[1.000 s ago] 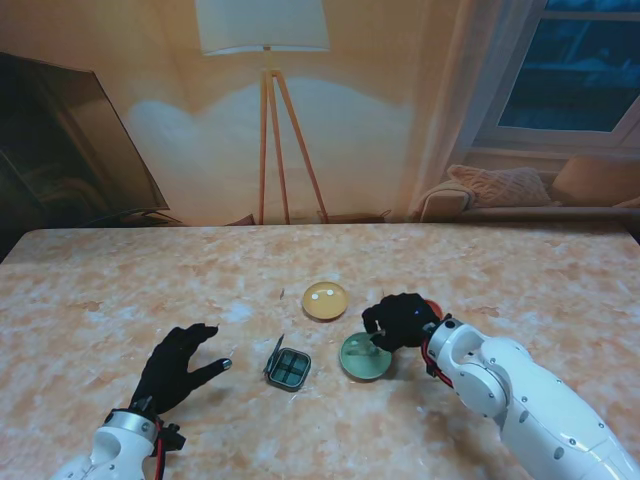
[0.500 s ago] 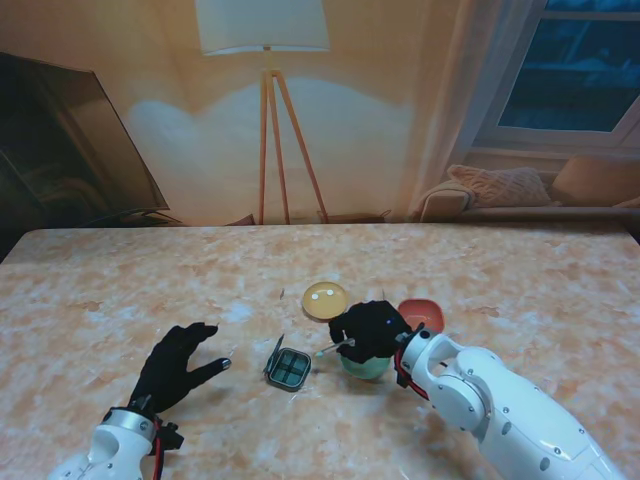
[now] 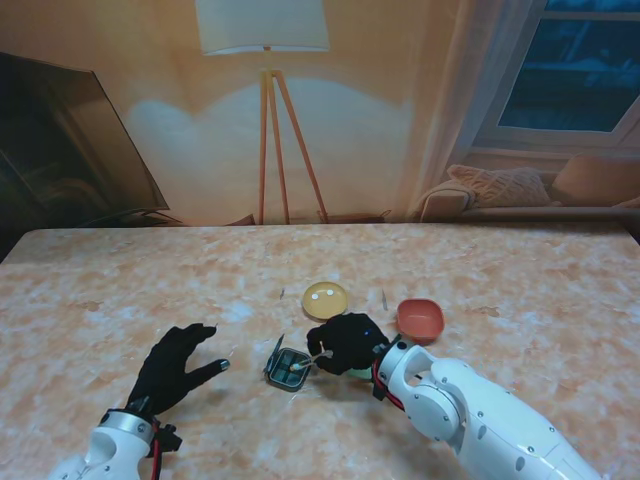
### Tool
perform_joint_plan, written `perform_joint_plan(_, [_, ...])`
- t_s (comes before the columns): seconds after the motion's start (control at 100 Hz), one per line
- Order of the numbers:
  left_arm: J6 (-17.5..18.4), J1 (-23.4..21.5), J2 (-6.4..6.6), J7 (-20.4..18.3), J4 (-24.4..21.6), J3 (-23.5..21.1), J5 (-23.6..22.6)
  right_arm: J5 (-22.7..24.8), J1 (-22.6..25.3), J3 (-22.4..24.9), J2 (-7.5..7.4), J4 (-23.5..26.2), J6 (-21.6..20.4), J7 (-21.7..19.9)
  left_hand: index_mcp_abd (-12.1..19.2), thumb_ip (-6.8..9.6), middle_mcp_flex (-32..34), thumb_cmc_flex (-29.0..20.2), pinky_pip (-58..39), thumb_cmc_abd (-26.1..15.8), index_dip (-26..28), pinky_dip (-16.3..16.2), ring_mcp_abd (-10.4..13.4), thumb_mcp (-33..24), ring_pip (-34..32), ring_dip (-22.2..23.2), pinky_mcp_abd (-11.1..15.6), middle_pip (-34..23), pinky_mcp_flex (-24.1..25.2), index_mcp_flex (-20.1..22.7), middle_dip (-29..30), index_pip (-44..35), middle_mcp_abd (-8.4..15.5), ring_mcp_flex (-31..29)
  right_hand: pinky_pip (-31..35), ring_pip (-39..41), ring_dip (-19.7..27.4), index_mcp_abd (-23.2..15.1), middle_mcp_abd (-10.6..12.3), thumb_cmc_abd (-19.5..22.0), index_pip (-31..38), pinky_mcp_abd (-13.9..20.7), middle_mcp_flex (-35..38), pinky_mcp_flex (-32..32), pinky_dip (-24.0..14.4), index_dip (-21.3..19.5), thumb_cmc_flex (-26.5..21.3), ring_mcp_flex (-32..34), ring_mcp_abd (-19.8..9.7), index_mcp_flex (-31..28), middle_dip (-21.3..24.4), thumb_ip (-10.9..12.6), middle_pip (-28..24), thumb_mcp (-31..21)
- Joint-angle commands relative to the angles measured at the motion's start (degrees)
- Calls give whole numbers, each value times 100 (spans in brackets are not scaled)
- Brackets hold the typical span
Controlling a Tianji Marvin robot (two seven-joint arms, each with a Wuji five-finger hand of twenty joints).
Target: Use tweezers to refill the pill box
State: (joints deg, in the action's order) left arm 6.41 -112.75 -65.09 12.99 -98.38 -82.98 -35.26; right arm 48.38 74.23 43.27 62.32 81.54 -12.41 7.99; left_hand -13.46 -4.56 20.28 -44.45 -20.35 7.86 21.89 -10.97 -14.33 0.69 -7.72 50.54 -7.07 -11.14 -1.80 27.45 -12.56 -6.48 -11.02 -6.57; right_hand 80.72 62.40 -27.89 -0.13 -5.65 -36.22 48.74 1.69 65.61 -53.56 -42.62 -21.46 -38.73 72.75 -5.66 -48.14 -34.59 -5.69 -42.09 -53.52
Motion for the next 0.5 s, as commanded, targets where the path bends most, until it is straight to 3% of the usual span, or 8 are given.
perform_joint_plan(0.0, [-19,-69,-12,-79,-45,-11,6,-54,26,-60,64,-74,26,-93,83,174,61,-77,23,-152,-61,-60,74,73,7,-27,357,17,-8,22,39,14,98,48,180,98,49,-620,-414,288,597,437,74,5,43,-114,-538,-112,47,-382,42,291,14,-256])
perform_joint_plan(0.49, [-46,-135,-27,-57,-83,-46,64,-226,-128,-277,118,-263,166,-100,75,172,61,-159,-10,-210,-59,-79,85,76,-23,37,379,2,-26,55,42,5,109,53,-6,-121,17,-503,-370,392,450,344,-82,234,47,367,-595,-306,143,-259,349,127,189,-90])
